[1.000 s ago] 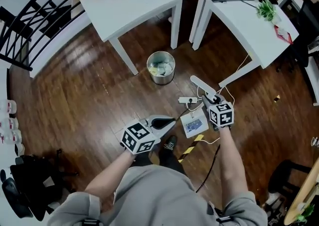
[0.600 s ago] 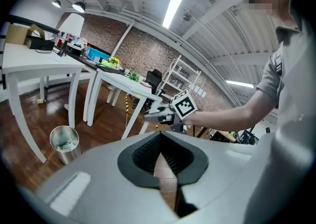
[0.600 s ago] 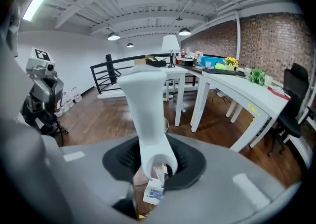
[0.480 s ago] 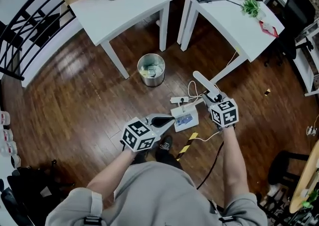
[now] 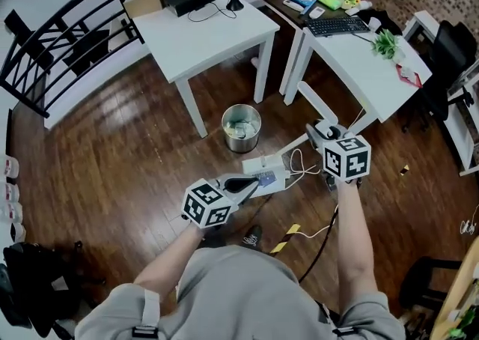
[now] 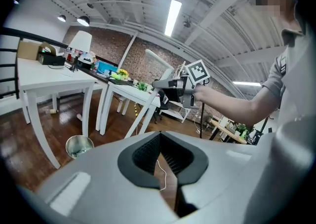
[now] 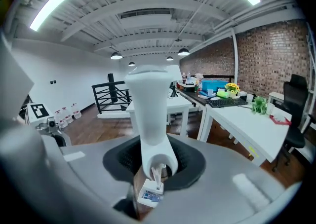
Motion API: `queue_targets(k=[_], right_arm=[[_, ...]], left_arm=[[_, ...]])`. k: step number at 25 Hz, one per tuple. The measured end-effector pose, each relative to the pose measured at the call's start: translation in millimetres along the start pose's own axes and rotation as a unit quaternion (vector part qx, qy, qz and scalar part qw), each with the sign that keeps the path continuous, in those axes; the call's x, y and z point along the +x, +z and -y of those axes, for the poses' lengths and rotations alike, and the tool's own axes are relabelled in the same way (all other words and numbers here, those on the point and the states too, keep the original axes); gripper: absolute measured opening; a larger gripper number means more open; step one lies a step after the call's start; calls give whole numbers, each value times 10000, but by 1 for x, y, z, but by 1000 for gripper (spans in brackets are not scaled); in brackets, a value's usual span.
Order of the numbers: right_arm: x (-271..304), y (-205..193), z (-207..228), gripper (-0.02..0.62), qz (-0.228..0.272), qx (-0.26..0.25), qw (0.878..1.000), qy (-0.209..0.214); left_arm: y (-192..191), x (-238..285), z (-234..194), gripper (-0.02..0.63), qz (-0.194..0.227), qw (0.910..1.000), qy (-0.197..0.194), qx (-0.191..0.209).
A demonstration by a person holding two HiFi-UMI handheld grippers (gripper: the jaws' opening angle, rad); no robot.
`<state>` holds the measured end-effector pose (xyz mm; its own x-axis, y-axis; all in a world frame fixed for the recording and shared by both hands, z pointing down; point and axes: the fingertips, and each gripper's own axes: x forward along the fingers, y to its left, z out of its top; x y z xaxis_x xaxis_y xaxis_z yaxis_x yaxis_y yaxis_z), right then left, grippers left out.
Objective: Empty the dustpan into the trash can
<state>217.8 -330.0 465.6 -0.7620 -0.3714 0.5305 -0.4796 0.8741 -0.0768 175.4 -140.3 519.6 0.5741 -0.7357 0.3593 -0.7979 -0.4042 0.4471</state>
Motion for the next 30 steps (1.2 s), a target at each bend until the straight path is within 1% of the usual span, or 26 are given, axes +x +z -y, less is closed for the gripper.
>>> queue_targets(k=[3, 6, 9, 13, 17, 19, 22, 26, 28, 30], right_arm=[[12, 59, -13, 84, 224, -107, 9997, -1], [30, 112, -24, 83, 493, -205, 9986, -45], [50, 163, -31, 83, 649, -180, 9976, -180], [74, 222, -33, 83, 997, -183, 9938, -465], [102, 256, -27, 81, 1282, -106, 9885, -798], [118, 270, -20, 81, 1399, -48, 9857, -941], [139, 291, -7, 81, 1558, 36, 9818, -1089], [172, 307, 20, 80, 1666, 160, 9787, -1189], [188, 321, 35, 80, 1776, 151, 9767, -1194], [205, 335, 45, 80, 1844, 79, 9767, -1092]], left_arm=[[21, -21, -25, 6, 209, 9997, 125, -32], [30, -32, -56, 6, 274, 9995, 117, -53], [48, -43, -82, 6, 253, 9996, -29, -76], [79, -55, -120, 5, 393, 9988, -274, 74], [98, -65, -161, 6, 419, 9977, -469, 261], [106, -67, -183, 6, 402, 9973, -502, 350], [118, -67, -214, 6, 394, 9976, -450, 360], [123, -60, -248, 6, 318, 9987, -319, 259], [129, -53, -267, 6, 296, 9991, -199, 230], [137, -46, -280, 6, 307, 9994, -81, 159]])
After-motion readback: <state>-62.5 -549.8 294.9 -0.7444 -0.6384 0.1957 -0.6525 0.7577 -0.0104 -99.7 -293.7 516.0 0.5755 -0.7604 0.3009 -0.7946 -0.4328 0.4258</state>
